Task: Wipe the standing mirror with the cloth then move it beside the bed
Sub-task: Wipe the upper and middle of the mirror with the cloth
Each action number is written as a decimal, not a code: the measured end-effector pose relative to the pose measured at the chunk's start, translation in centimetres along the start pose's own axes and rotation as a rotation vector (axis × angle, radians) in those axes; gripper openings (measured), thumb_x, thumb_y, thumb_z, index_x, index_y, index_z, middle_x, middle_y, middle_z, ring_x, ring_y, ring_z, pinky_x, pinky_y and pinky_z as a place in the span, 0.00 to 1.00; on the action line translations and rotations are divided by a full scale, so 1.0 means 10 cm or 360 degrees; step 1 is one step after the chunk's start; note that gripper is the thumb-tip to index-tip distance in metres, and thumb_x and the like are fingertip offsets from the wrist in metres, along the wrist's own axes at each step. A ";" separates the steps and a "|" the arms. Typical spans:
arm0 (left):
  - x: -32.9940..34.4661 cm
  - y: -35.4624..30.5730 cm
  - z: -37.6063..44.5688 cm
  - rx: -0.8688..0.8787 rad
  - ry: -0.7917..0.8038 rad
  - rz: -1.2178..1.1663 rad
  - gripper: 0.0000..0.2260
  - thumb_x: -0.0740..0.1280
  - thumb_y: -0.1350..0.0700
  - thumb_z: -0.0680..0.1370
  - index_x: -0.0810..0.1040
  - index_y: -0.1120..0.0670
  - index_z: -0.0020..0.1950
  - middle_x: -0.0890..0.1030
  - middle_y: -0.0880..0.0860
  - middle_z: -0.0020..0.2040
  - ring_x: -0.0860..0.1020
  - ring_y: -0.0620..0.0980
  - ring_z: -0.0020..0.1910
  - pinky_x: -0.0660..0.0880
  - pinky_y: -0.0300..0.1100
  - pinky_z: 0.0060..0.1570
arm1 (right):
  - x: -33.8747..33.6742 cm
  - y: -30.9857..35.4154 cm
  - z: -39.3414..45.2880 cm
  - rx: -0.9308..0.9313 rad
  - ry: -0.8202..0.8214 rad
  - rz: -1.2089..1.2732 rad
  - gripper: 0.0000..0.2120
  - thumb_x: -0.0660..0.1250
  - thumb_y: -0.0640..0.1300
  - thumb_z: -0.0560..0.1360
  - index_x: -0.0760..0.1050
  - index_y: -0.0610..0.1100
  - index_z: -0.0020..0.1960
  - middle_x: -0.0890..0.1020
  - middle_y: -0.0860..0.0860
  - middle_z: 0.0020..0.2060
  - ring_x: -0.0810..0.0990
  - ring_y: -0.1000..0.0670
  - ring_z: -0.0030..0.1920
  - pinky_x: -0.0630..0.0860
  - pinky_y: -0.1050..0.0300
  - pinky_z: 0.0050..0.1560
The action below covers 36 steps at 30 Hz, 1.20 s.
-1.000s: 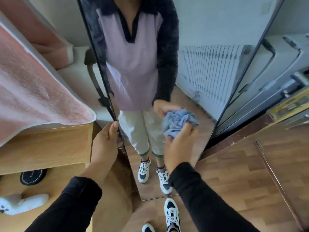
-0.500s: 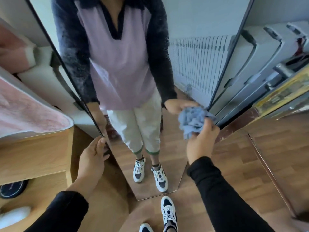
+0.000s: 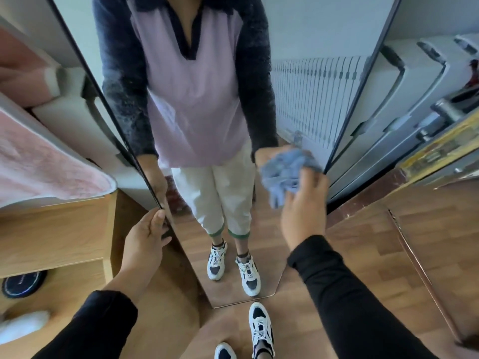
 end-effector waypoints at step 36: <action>0.20 0.62 -0.09 -0.0165 -0.0293 -0.0286 0.15 0.57 0.42 0.83 0.73 0.41 0.67 0.78 0.45 0.61 0.75 0.49 0.65 0.70 0.52 0.70 | 1.27 0.35 -0.91 -0.0280 0.0536 -0.0011 0.19 0.71 0.36 0.72 0.71 0.50 0.58 0.68 0.49 0.56 0.76 0.45 0.46 0.79 0.51 0.43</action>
Point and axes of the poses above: each hand's wrist, its own z-axis towards the middle knuckle, its own x-axis out of the palm, y = z × x, the point moved 10 cm from there along z, towards the middle knuckle
